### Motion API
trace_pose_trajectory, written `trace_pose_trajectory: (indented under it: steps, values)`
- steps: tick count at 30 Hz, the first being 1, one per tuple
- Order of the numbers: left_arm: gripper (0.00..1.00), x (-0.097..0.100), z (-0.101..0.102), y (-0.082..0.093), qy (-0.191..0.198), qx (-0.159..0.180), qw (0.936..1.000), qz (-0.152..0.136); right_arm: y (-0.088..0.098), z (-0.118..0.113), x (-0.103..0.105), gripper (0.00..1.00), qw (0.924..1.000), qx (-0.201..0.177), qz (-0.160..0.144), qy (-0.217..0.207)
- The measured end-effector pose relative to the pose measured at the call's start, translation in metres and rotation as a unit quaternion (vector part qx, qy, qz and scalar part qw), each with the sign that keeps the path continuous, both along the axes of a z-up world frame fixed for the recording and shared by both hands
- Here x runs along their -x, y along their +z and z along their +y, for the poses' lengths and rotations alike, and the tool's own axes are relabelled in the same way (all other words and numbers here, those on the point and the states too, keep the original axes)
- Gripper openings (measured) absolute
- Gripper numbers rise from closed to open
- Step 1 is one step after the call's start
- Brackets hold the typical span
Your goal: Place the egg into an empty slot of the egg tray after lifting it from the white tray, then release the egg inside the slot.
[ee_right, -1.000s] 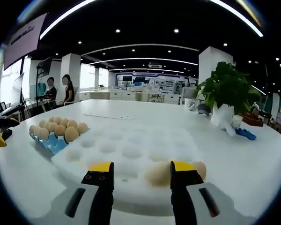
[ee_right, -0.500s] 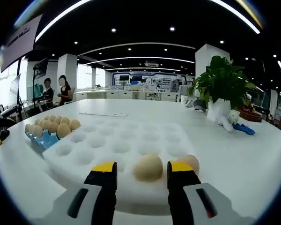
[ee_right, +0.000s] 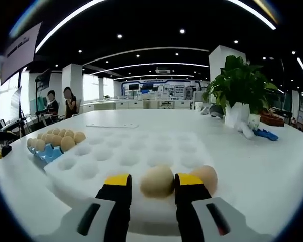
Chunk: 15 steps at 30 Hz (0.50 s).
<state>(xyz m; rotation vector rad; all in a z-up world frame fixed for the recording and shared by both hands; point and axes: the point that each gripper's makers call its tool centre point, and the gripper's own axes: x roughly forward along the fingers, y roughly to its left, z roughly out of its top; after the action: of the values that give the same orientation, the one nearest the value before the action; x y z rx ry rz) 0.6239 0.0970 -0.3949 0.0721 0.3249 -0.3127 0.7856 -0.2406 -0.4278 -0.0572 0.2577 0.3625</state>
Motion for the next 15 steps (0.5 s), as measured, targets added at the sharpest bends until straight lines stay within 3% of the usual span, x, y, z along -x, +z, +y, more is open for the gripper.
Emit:
trace_pose_trajectory:
  steps: [15]
  values:
    - [1.00, 0.0005, 0.0024, -0.0037, 0.005, -0.002, 1.0000, 0.003, 0.0010, -0.0074, -0.0055, 0.27, 0.9998, -0.002, -0.007, -0.019]
